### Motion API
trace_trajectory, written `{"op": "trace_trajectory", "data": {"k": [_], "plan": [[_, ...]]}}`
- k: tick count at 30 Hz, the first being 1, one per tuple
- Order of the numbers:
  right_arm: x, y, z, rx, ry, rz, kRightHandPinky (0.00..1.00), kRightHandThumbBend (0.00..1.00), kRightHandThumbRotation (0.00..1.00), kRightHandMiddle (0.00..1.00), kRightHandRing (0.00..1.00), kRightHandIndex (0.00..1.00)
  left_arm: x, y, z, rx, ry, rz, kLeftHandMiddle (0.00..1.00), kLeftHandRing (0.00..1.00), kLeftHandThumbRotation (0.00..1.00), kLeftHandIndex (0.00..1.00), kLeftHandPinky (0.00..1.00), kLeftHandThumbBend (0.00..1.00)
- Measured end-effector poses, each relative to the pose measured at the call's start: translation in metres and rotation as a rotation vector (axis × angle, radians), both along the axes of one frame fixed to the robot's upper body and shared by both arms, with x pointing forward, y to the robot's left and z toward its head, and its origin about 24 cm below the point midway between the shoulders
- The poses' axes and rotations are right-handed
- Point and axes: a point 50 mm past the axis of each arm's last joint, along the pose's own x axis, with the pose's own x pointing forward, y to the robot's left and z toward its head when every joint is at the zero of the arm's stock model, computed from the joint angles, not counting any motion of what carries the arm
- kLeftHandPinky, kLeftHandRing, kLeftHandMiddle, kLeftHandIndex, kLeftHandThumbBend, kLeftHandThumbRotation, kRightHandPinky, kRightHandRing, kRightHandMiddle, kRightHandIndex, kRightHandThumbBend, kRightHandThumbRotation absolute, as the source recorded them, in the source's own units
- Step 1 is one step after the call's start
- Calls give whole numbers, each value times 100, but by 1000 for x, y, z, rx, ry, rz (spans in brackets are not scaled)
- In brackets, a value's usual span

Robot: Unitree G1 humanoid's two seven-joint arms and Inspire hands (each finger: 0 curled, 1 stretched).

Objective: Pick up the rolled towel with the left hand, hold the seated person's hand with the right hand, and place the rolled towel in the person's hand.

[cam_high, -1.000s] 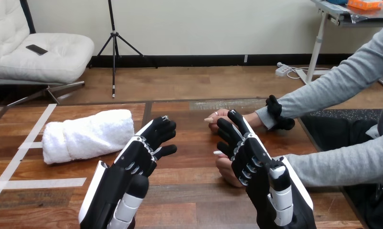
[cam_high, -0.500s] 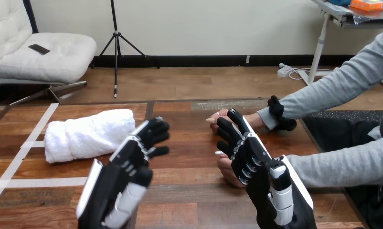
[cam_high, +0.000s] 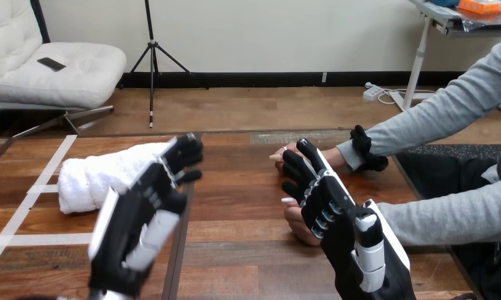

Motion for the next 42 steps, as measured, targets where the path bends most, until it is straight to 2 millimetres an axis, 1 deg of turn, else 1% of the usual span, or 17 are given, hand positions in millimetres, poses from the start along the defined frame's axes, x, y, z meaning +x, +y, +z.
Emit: {"op": "trace_trajectory", "data": {"k": [9, 13, 21, 27, 29, 33, 42], "plan": [[2, -1, -1, -2, -3, -6, 100, 94, 100, 96, 100, 100, 19, 7, 4, 66, -22, 27, 84, 84, 85, 83, 75, 81], [2, -1, -3, -3, 3, -7, 100, 94, 100, 96, 100, 100, 26, 9, 5, 91, -26, 38, 85, 85, 86, 83, 76, 81], [3, -2, -4, -6, 4, -7, 100, 92, 100, 96, 100, 100, 40, 13, 8, 150, -23, 32, 88, 89, 86, 85, 82, 82], [3, -2, -4, -3, 1, -4, 100, 92, 100, 96, 100, 100, 51, 17, 10, 203, -9, 30, 89, 91, 88, 87, 87, 86], [3, -2, -4, -2, -1, -4, 100, 92, 100, 96, 100, 100, 54, 18, 11, 225, -4, 32, 90, 91, 88, 87, 88, 86], [4, -2, -4, -2, -6, -5, 100, 92, 100, 96, 100, 99, 61, 21, 13, 274, 4, 43, 90, 91, 90, 87, 88, 88], [5, -2, -3, -3, -12, -5, 100, 92, 100, 96, 99, 99, 76, 31, 16, 346, 22, 77, 90, 91, 88, 87, 88, 90]]}}
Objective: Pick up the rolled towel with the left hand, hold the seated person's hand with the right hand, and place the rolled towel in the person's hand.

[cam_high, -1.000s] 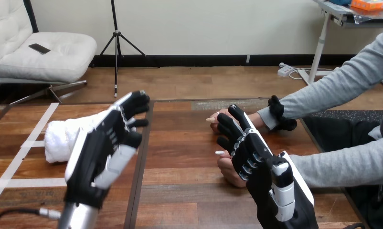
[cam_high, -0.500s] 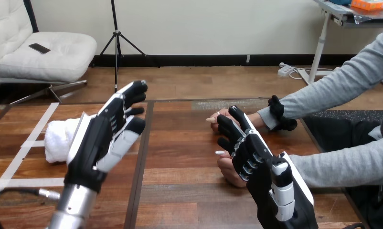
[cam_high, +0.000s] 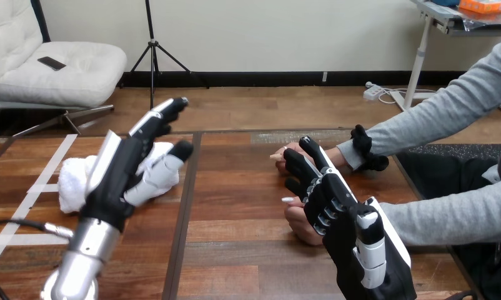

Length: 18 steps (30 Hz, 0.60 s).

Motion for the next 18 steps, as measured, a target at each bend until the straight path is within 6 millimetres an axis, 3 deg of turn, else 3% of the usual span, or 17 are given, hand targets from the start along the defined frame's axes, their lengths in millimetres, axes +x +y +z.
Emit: {"op": "trace_trajectory", "data": {"k": [9, 18], "plan": [[1, 0, -1, 0, 0, 0, 100, 92, 100, 96, 99, 99, 15, 7, 4, 32, 19, 20, 90, 88, 84, 88, 81, 88], [1, 0, -2, -1, 6, -2, 100, 93, 100, 96, 99, 99, 29, 12, 7, 73, 44, 37, 91, 89, 83, 89, 82, 83]]}}
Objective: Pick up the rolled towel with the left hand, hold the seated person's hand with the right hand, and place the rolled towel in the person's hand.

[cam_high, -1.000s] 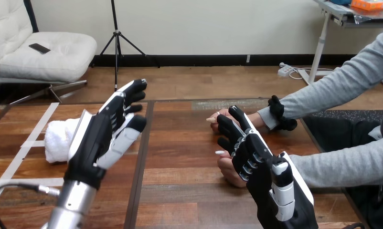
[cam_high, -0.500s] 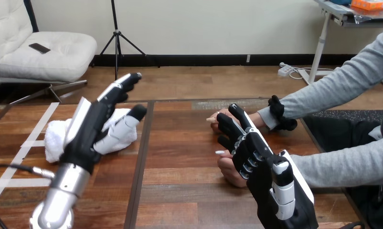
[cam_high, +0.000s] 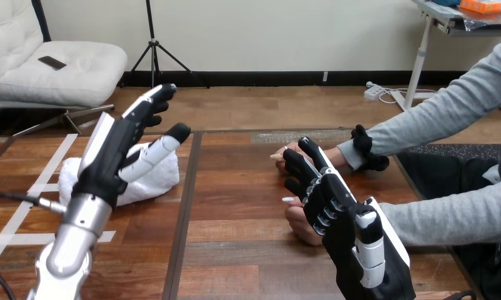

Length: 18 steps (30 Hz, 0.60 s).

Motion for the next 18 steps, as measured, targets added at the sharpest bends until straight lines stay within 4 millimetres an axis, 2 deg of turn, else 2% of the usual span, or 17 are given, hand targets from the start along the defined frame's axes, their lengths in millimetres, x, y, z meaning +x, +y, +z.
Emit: {"op": "trace_trajectory", "data": {"k": [18], "plan": [[0, -1, 1, 1, -12, -7, 100, 94, 100, 95, 98, 98, 24, 5, 6, 142, 52, 43, 90, 89, 82, 87, 82, 72]]}}
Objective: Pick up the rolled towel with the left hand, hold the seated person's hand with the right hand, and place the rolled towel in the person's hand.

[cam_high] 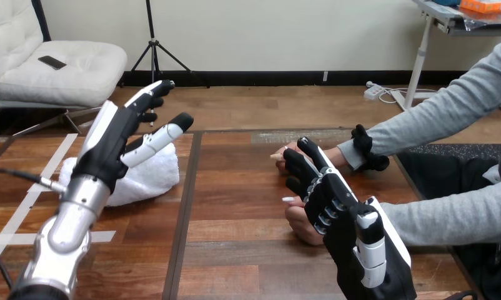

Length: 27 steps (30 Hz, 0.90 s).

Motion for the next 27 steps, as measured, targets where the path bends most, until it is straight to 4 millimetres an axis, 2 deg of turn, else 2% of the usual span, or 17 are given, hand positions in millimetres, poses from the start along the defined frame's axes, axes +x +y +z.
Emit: {"op": "trace_trajectory", "data": {"k": [9, 18, 27], "plan": [[1, -1, 1, 2, -7, -9, 100, 95, 100, 95, 98, 97, 10, 1, 2, 113, 31, 23, 89, 87, 84, 88, 80, 68], [2, -1, 1, 0, -10, -12, 100, 95, 100, 95, 98, 97, 20, -1, 2, 219, 81, 49, 90, 87, 82, 90, 77, 71], [5, -3, 1, -3, -16, -16, 100, 93, 100, 95, 98, 97, 26, -3, 0, 330, 126, 62, 89, 87, 80, 90, 74, 69]]}}
